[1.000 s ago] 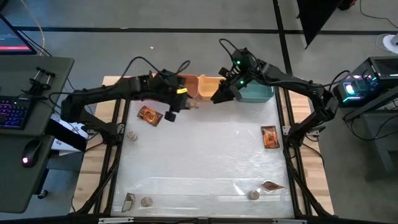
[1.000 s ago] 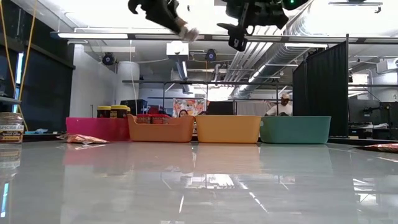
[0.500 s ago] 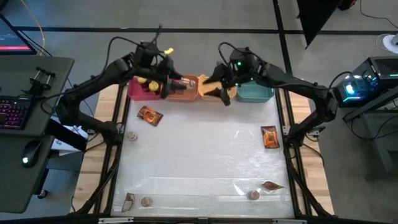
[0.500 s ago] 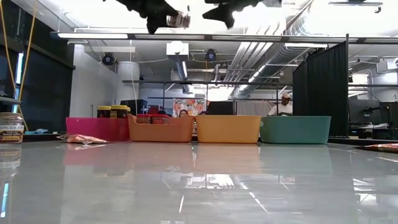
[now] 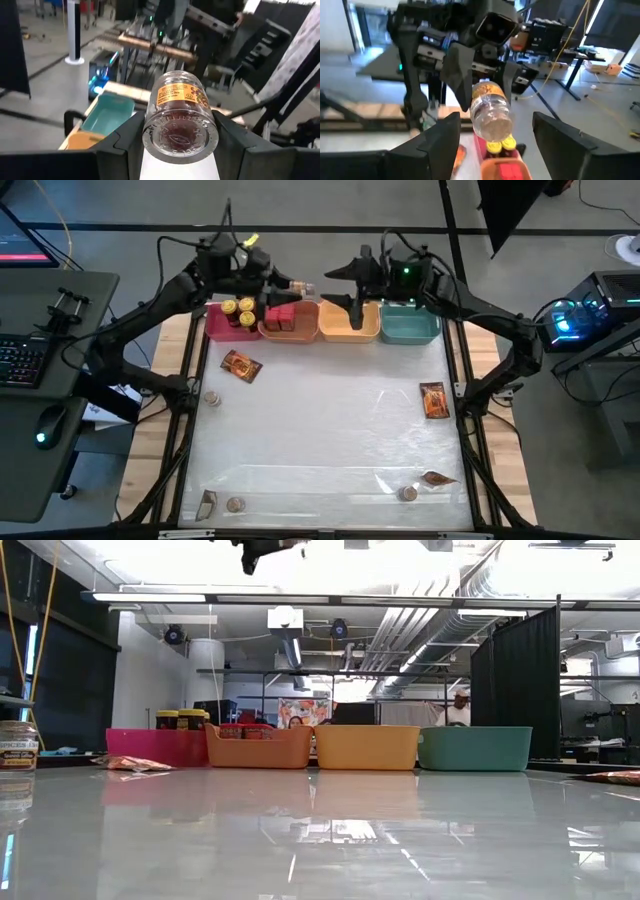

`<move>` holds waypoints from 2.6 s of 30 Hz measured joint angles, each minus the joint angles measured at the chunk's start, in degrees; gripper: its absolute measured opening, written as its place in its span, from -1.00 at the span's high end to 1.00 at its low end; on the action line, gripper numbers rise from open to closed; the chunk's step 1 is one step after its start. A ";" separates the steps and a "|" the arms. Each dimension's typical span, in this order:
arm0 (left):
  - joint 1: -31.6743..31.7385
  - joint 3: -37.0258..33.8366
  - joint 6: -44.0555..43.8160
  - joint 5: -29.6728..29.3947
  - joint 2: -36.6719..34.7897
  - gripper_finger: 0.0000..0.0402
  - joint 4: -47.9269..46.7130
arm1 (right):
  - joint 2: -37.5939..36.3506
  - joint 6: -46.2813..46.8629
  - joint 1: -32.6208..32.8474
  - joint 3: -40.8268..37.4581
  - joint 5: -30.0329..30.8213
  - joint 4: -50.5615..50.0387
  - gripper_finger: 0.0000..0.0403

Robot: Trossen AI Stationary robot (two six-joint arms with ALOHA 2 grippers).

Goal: Sort spices by type
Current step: Put the top right brown seasoning bottle into the blue bin

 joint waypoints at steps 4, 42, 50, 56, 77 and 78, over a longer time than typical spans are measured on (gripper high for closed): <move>0.48 0.00 -3.15 0.05 -1.31 0.24 3.32 | 0.13 4.07 0.00 -0.02 -0.04 1.16 -0.21; -5.12 0.09 20.12 -2.01 -3.29 0.23 2.76 | 3.17 10.51 0.02 -0.24 -8.49 6.13 -0.57; -4.91 0.02 24.21 -3.78 -3.04 0.23 1.80 | 3.02 11.72 0.38 -0.24 -14.54 5.38 -0.57; -3.94 0.04 23.80 -4.57 -3.11 0.23 2.86 | 2.14 11.67 -0.23 -0.24 -14.23 5.26 -0.57; -8.38 0.02 22.20 -3.79 -0.45 0.23 7.64 | 3.00 11.13 0.38 -0.22 -13.39 6.50 -0.57; -8.28 0.02 22.16 -3.83 -0.48 0.23 7.74 | 2.99 11.13 0.44 -0.22 -13.44 6.56 -0.57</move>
